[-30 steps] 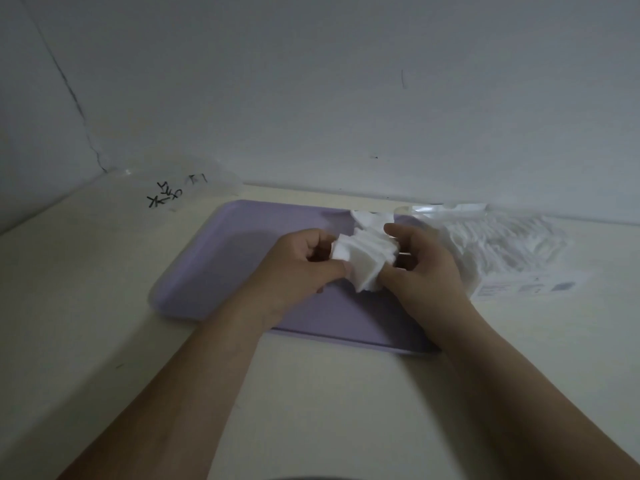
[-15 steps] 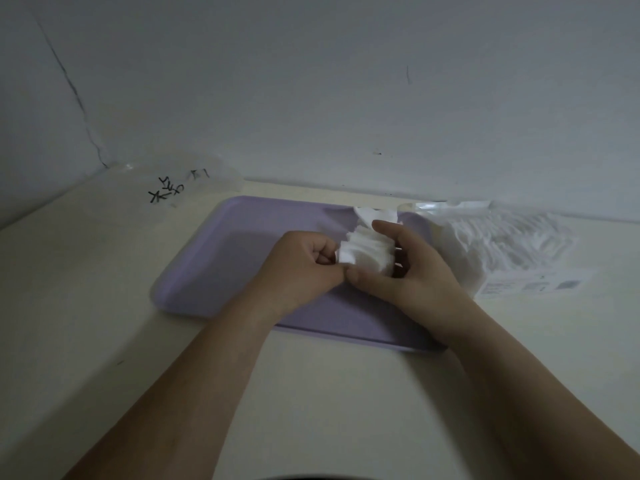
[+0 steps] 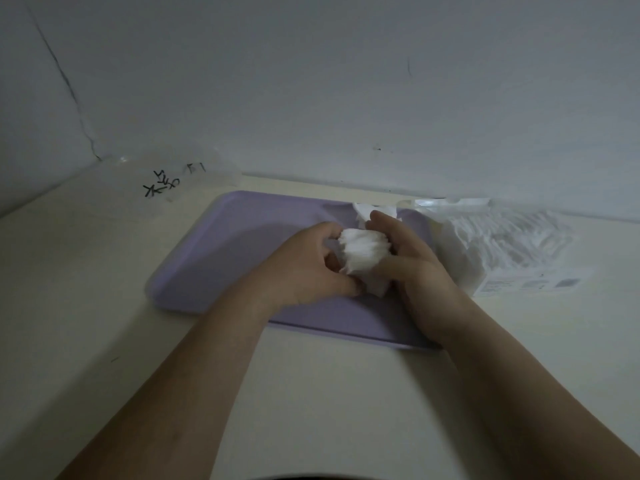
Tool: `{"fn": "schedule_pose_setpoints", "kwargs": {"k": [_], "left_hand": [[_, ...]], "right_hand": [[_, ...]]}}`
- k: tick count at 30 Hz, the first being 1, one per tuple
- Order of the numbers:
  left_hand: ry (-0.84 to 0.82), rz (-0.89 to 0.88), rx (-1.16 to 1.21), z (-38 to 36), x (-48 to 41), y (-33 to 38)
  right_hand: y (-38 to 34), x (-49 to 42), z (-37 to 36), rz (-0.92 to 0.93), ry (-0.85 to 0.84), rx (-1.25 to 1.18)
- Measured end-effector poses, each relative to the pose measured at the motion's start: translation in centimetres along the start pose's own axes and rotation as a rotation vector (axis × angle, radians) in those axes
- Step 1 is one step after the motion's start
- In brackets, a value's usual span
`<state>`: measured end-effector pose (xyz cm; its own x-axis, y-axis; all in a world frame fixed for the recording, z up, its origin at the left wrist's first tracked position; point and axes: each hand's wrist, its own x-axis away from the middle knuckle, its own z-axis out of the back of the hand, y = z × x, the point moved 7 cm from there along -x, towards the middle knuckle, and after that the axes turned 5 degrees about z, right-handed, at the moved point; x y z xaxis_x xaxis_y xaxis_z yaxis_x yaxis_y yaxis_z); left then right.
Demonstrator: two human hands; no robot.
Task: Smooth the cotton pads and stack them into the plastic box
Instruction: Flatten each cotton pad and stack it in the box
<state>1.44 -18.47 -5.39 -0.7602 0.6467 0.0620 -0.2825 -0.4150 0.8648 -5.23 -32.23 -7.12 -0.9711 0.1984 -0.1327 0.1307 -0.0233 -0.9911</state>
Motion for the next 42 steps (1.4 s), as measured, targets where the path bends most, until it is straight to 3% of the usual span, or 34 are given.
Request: {"fn": "schedule_pose_setpoints", "kwargs": {"k": [7,10,13,17,21,25,28,32,38,42], "left_hand": [[0.043,0.02,-0.061,-0.1,-0.3,-0.2],[-0.009,0.028,0.023,-0.1,-0.2,-0.1],[0.042,-0.001,-0.034,-0.4,-0.3,0.1],[0.112,-0.01,0.047,0.4,-0.1,-0.5],[0.177,-0.059,0.024,1.4,0.2,0.1],[0.126,-0.087,0.093,1.1,0.5,2.1],[0.074,-0.107,0.198,0.2,0.2,4.4],[0.024,-0.155,0.172,-2.3,-0.8,7.3],[-0.003,-0.195,0.124,-7.2,-2.5,11.6],[0.052,-0.181,0.184,-9.2,-4.5,13.4]], "right_hand": [[0.5,-0.5,-0.6,0.008,0.132,0.063],[0.5,-0.5,-0.6,-0.013,0.116,0.066],[0.8,-0.5,-0.9,-0.037,0.084,0.026],[0.1,0.4,-1.3,-0.074,-0.027,-0.219],[-1.4,0.9,-0.7,-0.019,-0.07,0.075],[-4.0,0.7,1.4,0.027,-0.043,0.217],[-6.3,1.0,3.0,0.093,-0.111,0.184],[-7.4,2.3,6.3,0.036,-0.121,0.055],[-7.5,4.6,12.4,-0.066,-0.01,0.052],[-8.9,5.6,17.3,-0.061,0.253,0.088]]}}
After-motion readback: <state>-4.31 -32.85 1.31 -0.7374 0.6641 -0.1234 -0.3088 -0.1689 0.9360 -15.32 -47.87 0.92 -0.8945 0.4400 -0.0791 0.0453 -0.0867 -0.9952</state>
